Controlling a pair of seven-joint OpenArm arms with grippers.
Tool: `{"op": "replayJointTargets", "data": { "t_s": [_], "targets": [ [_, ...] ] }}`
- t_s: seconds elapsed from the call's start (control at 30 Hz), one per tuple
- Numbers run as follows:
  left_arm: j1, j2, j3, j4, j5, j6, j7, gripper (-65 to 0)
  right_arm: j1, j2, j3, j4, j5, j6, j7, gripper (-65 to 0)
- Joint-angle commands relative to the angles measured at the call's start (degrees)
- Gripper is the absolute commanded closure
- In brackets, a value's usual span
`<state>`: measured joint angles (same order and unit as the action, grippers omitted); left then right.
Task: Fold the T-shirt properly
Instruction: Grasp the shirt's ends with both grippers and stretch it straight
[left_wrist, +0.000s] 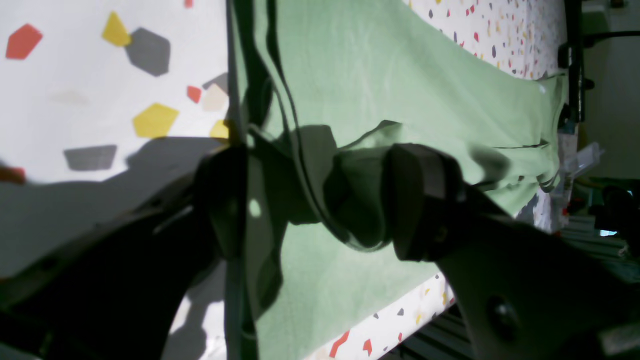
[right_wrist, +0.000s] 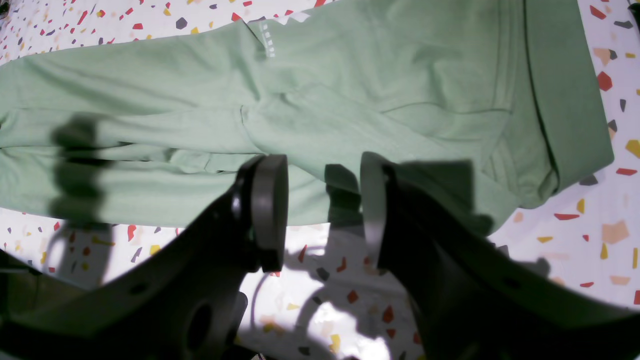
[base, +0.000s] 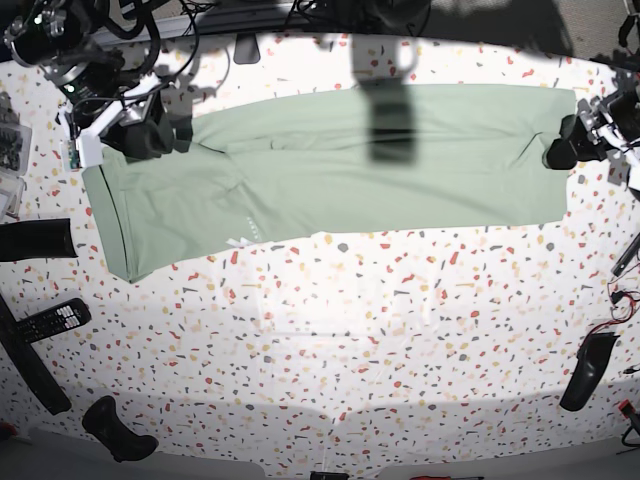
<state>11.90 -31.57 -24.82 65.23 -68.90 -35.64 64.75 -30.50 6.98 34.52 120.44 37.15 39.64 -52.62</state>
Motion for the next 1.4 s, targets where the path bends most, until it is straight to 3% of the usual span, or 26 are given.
{"op": "replayJointTargets", "data": {
  "t_s": [0.0, 0.27, 0.37, 0.47, 0.7, 1.0, 1.1, 1.37],
  "targets": [
    [0.48, -0.50, 0.11, 0.00, 2.36, 0.85, 1.64, -40.2, 0.04, 0.48, 0.24, 1.18, 1.01, 0.36, 1.11, -23.5],
    [0.48, -0.33, 0.11, 0.00, 2.14, 0.85, 1.90, -37.6, 0.04, 0.48, 0.24, 1.18, 1.01, 0.36, 1.11, -23.5],
    [0.48, -0.33, 0.11, 0.00, 2.16, 0.87, 1.73, -23.1, 0.04, 0.48, 0.24, 1.18, 1.01, 0.36, 1.11, -23.5],
    [0.46, -0.35, 0.11, 0.00, 2.16, 0.85, 1.57, 0.0, 0.04, 0.48, 0.24, 1.18, 0.98, 0.36, 1.07, -23.5],
    [0.28, -0.35, 0.11, 0.04, 2.45, 0.85, -1.99, 0.0, 0.04, 0.48, 0.24, 1.18, 1.01, 0.36, 0.72, -23.5],
    [-1.49, -0.15, 0.11, 0.48, 7.76, 0.85, -3.21, 0.0, 0.04, 0.48, 0.24, 1.18, 0.98, 0.36, 0.72, -23.5],
    [-1.77, 0.92, 0.11, 0.52, 12.20, 0.85, -4.63, 0.0, 0.04, 0.48, 0.24, 1.18, 0.96, 0.36, 0.72, -23.5],
    [-1.75, 4.61, 0.11, 0.52, 11.63, 0.85, -4.61, 0.0, 0.04, 0.48, 0.24, 1.18, 0.81, 0.36, 0.70, -23.5]
  ]
}}
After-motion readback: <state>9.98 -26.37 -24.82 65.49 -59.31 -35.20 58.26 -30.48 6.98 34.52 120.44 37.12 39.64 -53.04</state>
